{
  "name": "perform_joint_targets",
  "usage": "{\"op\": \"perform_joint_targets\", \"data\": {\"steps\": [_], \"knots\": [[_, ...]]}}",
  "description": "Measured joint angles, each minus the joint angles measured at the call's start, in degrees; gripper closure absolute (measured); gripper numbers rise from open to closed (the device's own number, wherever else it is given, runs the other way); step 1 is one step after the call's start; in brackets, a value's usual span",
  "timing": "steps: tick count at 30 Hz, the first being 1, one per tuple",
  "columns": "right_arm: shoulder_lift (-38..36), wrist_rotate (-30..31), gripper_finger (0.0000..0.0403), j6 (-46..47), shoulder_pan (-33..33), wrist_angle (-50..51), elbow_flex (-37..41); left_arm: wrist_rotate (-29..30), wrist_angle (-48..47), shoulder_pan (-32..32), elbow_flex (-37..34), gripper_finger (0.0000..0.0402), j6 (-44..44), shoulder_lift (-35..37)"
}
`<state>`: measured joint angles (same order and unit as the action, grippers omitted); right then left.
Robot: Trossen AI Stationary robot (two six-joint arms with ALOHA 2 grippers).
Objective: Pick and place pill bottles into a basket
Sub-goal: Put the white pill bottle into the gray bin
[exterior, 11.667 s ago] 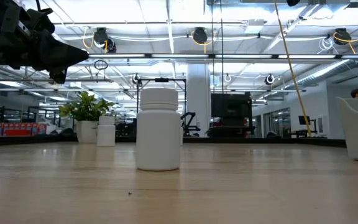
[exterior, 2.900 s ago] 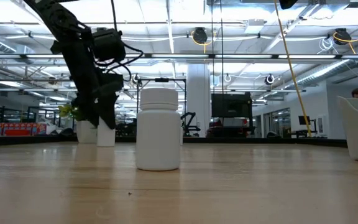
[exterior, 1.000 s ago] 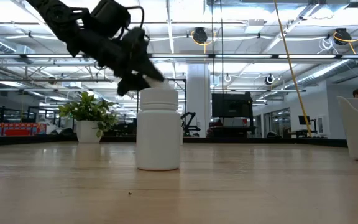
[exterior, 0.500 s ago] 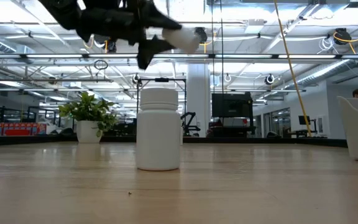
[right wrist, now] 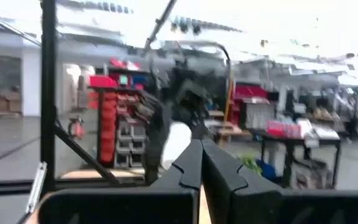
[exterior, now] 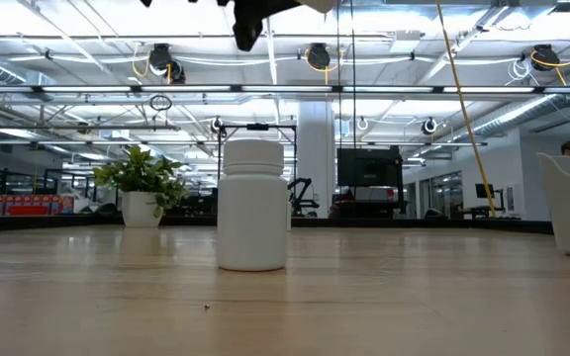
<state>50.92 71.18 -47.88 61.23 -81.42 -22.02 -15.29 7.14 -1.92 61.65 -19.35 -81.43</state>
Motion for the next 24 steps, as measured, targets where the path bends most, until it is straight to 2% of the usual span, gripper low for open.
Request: {"op": "perform_joint_targets", "data": {"steps": [3, 6, 10, 13, 17, 19, 24], "knots": [[0.1, 3.8, 0.0401, 1.3, 0.0, 1.4, 0.0, 0.5, -2.9, 0.6, 2.2, 0.0219, 0.0, -0.1], [0.1, 3.6, 0.0397, 4.0, 0.0, 1.5, 0.0, 0.2, -3.3, 1.3, 4.2, 0.0215, 0.0, -2.0], [0.1, 4.2, 0.0387, 8.5, 0.0, 4.5, 0.0, -0.2, -7.1, 2.2, 9.2, 0.0215, 0.0, -6.8], [0.1, 7.2, 0.0367, 13.6, 0.0, 7.4, 0.0, -0.1, -11.5, 2.6, 13.6, 0.0217, 1.3, -11.2], [0.1, 11.8, 0.0313, 19.1, 0.4, 12.5, 0.0, -0.2, -15.9, 3.6, 20.4, 0.021, 3.4, -15.7], [0.1, 11.3, 0.0276, 21.7, 1.1, 15.4, 0.0, 0.1, -19.3, 4.3, 23.4, 0.021, 4.8, -17.8], [0.3, 11.6, 0.0193, 25.0, 1.6, 19.2, 0.0, 1.1, -20.9, 5.4, 30.0, 0.0216, 6.8, -22.2]]}}
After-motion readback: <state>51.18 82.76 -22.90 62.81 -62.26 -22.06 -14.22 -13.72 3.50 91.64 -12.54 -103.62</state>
